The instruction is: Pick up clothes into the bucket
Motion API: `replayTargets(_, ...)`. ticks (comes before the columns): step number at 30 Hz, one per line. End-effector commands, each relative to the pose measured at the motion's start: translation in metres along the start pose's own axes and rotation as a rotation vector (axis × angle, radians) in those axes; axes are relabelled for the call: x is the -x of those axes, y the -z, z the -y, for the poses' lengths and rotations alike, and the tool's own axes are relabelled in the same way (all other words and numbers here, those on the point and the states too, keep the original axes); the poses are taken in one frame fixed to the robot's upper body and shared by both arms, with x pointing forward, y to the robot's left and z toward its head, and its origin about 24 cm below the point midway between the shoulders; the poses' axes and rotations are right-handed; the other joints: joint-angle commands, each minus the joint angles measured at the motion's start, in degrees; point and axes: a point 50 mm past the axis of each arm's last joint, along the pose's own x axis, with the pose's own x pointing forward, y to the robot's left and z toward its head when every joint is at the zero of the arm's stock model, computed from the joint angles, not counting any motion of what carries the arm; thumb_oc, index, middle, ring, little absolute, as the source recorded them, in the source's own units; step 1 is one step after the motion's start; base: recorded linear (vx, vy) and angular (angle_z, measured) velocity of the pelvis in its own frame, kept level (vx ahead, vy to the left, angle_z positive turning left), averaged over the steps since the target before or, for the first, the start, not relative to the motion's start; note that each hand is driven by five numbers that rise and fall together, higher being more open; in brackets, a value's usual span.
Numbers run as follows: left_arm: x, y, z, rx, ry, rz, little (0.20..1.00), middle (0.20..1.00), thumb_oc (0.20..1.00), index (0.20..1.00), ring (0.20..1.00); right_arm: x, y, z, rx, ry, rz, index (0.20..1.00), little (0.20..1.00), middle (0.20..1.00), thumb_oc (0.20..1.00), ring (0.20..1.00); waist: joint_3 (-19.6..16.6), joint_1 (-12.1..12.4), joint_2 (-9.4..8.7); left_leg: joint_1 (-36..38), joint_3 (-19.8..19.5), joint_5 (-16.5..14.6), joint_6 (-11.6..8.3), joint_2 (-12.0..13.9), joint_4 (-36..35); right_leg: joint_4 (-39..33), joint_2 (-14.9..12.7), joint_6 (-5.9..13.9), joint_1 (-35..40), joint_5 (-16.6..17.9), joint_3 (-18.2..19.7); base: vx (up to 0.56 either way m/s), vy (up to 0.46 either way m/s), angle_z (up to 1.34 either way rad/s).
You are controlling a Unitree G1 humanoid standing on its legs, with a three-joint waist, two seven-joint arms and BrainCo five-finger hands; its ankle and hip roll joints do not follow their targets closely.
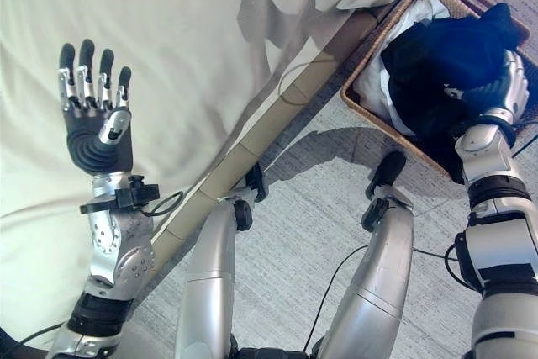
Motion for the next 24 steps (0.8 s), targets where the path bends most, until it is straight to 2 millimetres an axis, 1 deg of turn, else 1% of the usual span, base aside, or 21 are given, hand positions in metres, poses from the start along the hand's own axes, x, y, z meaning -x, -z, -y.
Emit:
replayTargets(1, 0.010, -0.012, -0.010, 0.035, -0.064, 0.069, 1.000, 1.000, 1.000, 1.000, 1.000, 0.019, 0.025, -0.020, 0.152, -0.119, 0.007, 1.000, 1.000, 1.000, 1.000, 1.000, -8.64, -2.13, 1.71, -2.55, -2.41, -0.62, 0.70, -0.67, -1.75, -3.21, 3.60, 3.38, 1.00, 1.14, 2.30, -0.01, -0.024, 0.03)
replayTargets(3, 0.008, -0.009, -0.012, 0.022, -0.071, 0.065, 1.000, 1.000, 1.000, 1.000, 1.000, 0.024, 0.032, -0.026, 0.164, -0.132, -0.026, 1.000, 1.000, 1.000, 1.000, 1.000, -9.21, -2.02, 1.44, -0.59, -2.48, -0.10, 0.52, -0.54, -3.78, -5.12, 3.37, 3.67, 3.35, 1.59, 1.30, -0.01, -0.024, 0.05)
replayTargets(5, 0.005, -0.007, -0.015, 0.015, -0.084, 0.063, 1.000, 1.000, 1.000, 1.000, 1.000, 0.029, 0.036, -0.031, 0.135, -0.139, -0.046, 1.000, 1.000, 1.000, 1.000, 1.000, -9.32, -2.07, 1.22, 1.54, -2.70, 0.45, 0.41, -0.48, -5.78, -7.01, 3.33, 3.93, 5.92, 2.15, 0.42, 0.00, -0.022, 0.09)
replayTargets(7, 0.003, -0.005, -0.018, 0.000, -0.096, 0.064, 1.000, 1.000, 1.000, 1.000, 1.000, 0.035, 0.040, -0.036, 0.092, -0.149, -0.064, 1.000, 1.000, 1.000, 1.000, 1.000, -9.46, -2.22, 0.76, 4.23, -2.87, 0.89, 0.36, -0.43, -8.07, -9.01, 3.23, 4.25, 8.73, 2.66, -0.40, 0.01, -0.022, 0.08)
replayTargets(9, 0.003, -0.004, -0.021, -0.015, -0.106, 0.059, 1.000, 1.000, 1.000, 1.000, 1.000, 0.042, 0.046, -0.042, 0.023, -0.193, -0.090, 1.000, 1.000, 1.000, 1.000, 1.000, -9.50, -2.38, 0.22, 6.56, -2.98, 1.33, 0.22, -0.31, -10.04, -11.02, 2.97, 4.50, 11.42, 3.15, -1.36, 0.02, -0.045, 0.04)
replayTargets(10, 0.005, 0.000, -0.025, -0.031, -0.112, 0.033, 1.000, 1.000, 1.000, 1.000, 1.000, 0.051, 0.055, -0.047, -0.020, -0.249, -0.121, 1.000, 1.000, 1.000, 1.000, 1.000, -9.57, -2.47, -0.42, 9.53, -3.27, 1.98, -0.04, -0.28, -12.38, -13.76, 2.90, 4.78, 15.14, 3.99, -2.59, 0.03, -0.048, 0.02)
replayTargets(11, 0.005, 0.000, -0.025, -0.031, -0.112, 0.032, 1.000, 1.000, 1.000, 1.000, 1.000, 0.051, 0.055, -0.047, -0.020, -0.249, -0.122, 1.000, 1.000, 1.000, 1.000, 1.000, -9.42, -2.46, -0.38, 9.81, -3.32, 2.06, -0.05, -0.27, -12.56, -13.95, 2.92, 4.78, 15.50, 4.06, -2.74, 0.04, -0.040, 0.03)
replayTargets(13, 0.006, 0.003, -0.030, -0.059, -0.110, 0.009, 1.000, 1.000, 1.000, 1.000, 1.000, 0.062, 0.066, -0.053, -0.014, -0.317, -0.139, 1.000, 1.000, 1.000, 1.000, 1.000, -9.44, -2.63, -0.92, 13.13, -3.63, 2.88, -0.38, -0.20, -15.20, -17.17, 2.88, 5.12, 19.91, 4.95, -4.29, 0.03, -0.014, 0.03)
replayTargets(16, 0.007, 0.004, -0.036, -0.088, -0.121, -0.002, 1.000, 1.000, 1.000, 1.000, 1.000, 0.078, 0.079, -0.061, -0.040, -0.345, -0.179, 1.000, 1.000, 1.000, 1.000, 1.000, -9.19, -2.92, -1.71, 18.37, -3.80, 3.86, -0.74, -0.18, -18.84, -21.33, 3.02, 5.59, 26.24, 6.36, -6.47, 0.07, -0.019, 0.05)
replayTargets(18, 0.006, 0.005, -0.040, -0.119, -0.121, -0.005, 1.000, 1.000, 1.000, 1.000, 1.000, 0.088, 0.084, -0.067, -0.062, -0.361, -0.189, 1.000, 1.000, 1.000, 1.000, 1.000, -9.12, -3.23, -2.22, 21.98, -3.88, 4.64, -0.91, -0.35, -21.22, -23.98, 3.26, 5.78, 30.49, 7.24, -7.78, 0.05, -0.005, 0.05)
replayTargets(19, 0.006, 0.006, -0.042, -0.131, -0.121, -0.012, 1.000, 1.000, 1.000, 1.000, 1.000, 0.094, 0.085, -0.070, -0.080, -0.367, -0.191, 1.000, 1.000, 1.000, 1.000, 1.000, -8.84, -3.46, -2.60, 23.18, -3.63, 6.57, -0.59, -0.64, -22.68, -25.99, 3.04, 5.16, 32.25, 9.11, -8.80, 0.00, 0.000, 0.00)
replayTargets(22, 0.009, 0.008, -0.048, -0.160, -0.134, -0.030, 1.000, 1.000, 1.000, 1.000, 1.000, 0.108, 0.087, -0.075, -0.156, -0.358, -0.194, 1.000, 1.000, 1.000, 1.000, 1.000, -9.29, -3.96, -3.54, 28.66, -3.80, 7.51, -0.93, -0.93, -26.12, -29.54, 3.39, 5.83, 38.51, 10.25, -10.64, 0.09, -0.009, 0.09)
replayTargets(24, 0.014, 0.008, -0.053, -0.171, -0.147, -0.045, 1.000, 1.000, 1.000, 1.000, 1.000, 0.115, 0.086, -0.072, -0.260, -0.296, -0.199, 1.000, 1.000, 1.000, 1.000, 1.000, -9.63, -4.39, -4.21, 32.35, -3.76, 7.94, -1.14, -0.90, -28.22, -31.74, 3.70, 6.08, 42.79, 10.73, -12.04, 0.13, 0.009, 0.03)
